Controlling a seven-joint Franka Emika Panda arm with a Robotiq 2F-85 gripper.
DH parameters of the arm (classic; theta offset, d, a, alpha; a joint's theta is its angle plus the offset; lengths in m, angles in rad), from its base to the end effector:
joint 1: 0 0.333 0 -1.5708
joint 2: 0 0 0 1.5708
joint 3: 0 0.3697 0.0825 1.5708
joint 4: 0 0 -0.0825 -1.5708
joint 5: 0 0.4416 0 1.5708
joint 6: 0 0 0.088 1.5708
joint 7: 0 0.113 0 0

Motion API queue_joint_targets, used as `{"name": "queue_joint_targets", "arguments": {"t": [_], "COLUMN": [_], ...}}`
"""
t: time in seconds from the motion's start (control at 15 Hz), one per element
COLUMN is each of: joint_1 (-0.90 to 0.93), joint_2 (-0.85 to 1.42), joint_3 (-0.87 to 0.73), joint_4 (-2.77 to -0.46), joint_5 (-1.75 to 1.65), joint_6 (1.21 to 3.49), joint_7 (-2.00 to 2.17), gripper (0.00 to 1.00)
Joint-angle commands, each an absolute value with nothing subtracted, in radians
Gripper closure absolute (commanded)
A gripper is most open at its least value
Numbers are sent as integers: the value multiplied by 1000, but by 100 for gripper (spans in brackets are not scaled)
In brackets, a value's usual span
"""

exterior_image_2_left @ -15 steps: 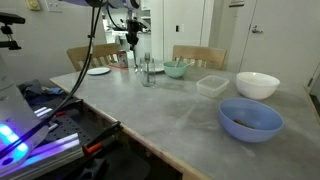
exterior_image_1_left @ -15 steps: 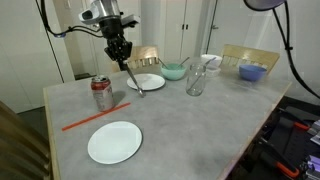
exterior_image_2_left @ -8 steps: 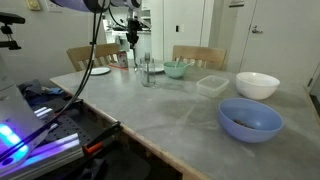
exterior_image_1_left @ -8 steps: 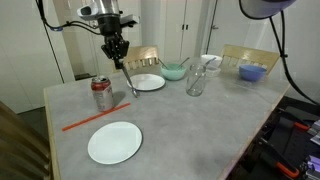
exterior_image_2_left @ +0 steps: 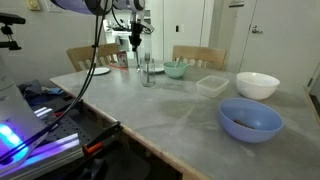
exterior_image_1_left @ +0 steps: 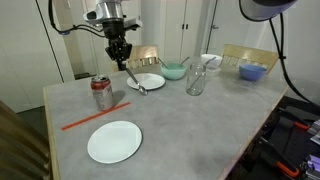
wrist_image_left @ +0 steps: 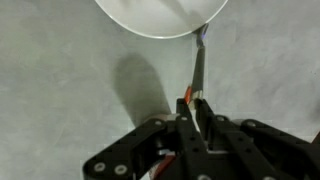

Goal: Take the spoon from the bottle and put it on the table

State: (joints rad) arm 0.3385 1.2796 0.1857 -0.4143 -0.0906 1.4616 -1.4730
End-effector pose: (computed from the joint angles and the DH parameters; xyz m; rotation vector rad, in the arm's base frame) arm 0.8183 0.3404 0.2615 -1.7285 -2.3819 0.2215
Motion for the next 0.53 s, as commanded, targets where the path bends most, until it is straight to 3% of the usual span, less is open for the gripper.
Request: {"name": "queue_joint_targets", "arguments": {"t": [0.0,0.07,0.27,0.4,0.47], "joint_1": [321,338,322,339,325], "joint_2": [1274,1333,1287,1350,1295], "joint_3": [202,182,216,203,222], "joint_4": [-444,-338,-446,-337,-443], "joint_5": [-69,-47,-37,-4,-6], "joint_6": [1489,1442,1489,1435,1484], "joint_7": [-1473,-1481,-1468,-1470,-1461], "gripper": [96,96,96,96,96]}}
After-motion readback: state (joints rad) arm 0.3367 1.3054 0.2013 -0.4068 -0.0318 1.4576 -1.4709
